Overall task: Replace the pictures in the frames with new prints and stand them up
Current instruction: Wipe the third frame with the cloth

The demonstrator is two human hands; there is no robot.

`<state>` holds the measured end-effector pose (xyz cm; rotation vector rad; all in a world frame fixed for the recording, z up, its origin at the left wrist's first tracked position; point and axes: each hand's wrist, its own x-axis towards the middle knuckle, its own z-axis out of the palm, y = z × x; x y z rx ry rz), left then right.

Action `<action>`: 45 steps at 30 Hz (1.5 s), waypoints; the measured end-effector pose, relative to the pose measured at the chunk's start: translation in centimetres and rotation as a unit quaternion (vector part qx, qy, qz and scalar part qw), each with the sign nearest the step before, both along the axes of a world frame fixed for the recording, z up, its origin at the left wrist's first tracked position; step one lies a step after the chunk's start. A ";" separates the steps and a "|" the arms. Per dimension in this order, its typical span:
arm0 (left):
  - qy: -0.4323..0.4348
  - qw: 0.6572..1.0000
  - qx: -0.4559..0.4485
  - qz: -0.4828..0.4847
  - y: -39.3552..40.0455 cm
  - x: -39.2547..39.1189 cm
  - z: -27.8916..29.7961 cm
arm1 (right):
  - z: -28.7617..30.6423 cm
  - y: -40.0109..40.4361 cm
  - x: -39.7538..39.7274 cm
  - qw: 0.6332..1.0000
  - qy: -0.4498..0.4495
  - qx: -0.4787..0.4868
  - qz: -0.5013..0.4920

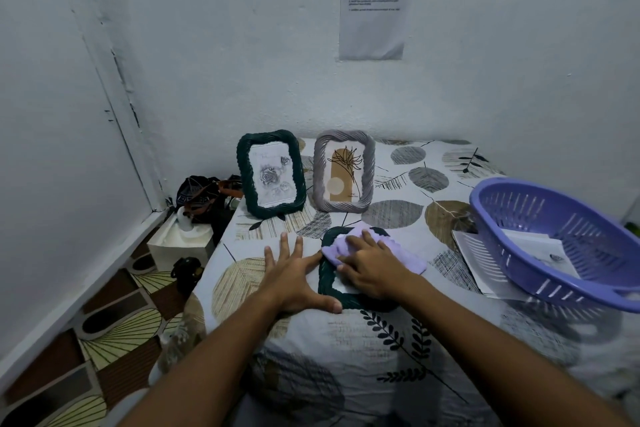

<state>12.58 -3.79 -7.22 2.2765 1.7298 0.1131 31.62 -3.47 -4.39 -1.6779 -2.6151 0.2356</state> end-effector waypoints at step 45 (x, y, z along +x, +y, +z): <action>0.032 0.999 -0.005 -0.031 0.2 -0.3 -0.3 | -0.3 2.0 6.4 0.990 0.042 0.025 -0.131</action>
